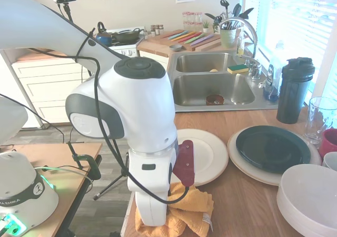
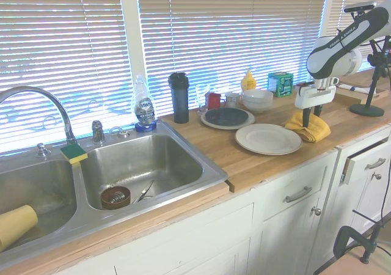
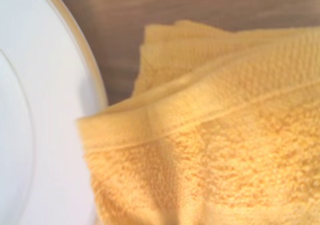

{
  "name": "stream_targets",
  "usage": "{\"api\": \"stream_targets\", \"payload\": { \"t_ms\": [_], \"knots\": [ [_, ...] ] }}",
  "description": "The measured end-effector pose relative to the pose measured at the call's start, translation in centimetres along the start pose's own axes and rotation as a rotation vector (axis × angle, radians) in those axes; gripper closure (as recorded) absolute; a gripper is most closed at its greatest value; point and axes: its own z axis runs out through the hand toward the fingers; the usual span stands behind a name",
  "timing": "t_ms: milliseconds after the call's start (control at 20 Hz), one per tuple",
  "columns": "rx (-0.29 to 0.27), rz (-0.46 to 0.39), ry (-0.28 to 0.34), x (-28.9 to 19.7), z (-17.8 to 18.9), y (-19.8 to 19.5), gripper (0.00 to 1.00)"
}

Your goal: Wipe the white plate in clockwise motion

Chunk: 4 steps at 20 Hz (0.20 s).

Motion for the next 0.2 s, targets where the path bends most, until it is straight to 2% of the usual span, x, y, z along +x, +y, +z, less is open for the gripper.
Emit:
{"api": "stream_targets", "payload": {
  "t_ms": [200],
  "knots": [
    [0.020, -0.003, 0.044, -0.9, -2.7, -1.6, 0.00]
  ]
}}
